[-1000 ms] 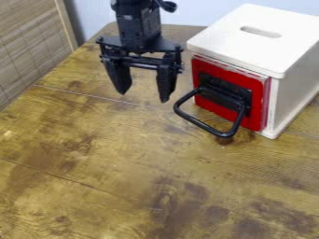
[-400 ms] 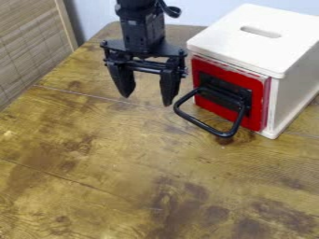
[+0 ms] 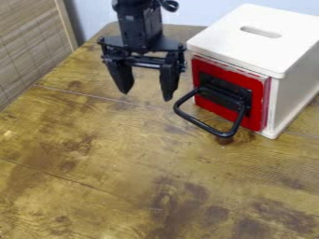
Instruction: Close the drawer
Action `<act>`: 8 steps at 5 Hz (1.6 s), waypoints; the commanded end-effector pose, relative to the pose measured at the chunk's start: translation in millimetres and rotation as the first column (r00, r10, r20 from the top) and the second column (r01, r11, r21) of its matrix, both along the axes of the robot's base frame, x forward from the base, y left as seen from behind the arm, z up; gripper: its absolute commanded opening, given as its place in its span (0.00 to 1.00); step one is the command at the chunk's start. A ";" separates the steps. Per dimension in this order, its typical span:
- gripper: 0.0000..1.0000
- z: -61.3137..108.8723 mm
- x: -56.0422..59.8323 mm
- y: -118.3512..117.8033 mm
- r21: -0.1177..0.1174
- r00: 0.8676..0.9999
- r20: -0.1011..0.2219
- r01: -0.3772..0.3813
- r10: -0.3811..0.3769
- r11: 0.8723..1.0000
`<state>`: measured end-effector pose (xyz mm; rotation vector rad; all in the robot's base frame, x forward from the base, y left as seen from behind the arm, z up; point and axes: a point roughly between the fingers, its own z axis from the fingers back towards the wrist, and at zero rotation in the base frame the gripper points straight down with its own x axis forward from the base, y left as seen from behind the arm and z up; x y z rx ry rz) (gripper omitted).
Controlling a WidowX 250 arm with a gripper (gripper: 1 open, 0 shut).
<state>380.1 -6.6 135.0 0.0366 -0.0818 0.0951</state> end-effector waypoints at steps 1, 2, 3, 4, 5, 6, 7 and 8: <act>1.00 34.4 -3.1 14.8 -0.005 0.994 0.108 0.007 -0.006 1.000; 0.00 36.0 -3.0 20.9 -0.004 0.992 0.118 0.039 -0.038 0.999; 1.00 38.6 6.9 17.9 0.005 0.991 0.119 0.064 -0.065 0.998; 1.00 27.9 14.8 4.4 0.015 0.996 0.091 0.024 -0.026 1.000; 1.00 24.6 4.2 -9.4 0.034 0.999 0.053 -0.005 0.003 0.999; 1.00 23.9 -5.0 -5.3 0.031 0.998 0.054 -0.018 0.017 0.999; 1.00 37.2 -9.2 9.5 0.017 0.995 0.079 -0.058 0.056 0.998; 1.00 30.4 -2.5 10.8 0.008 0.992 0.098 -0.080 0.079 0.997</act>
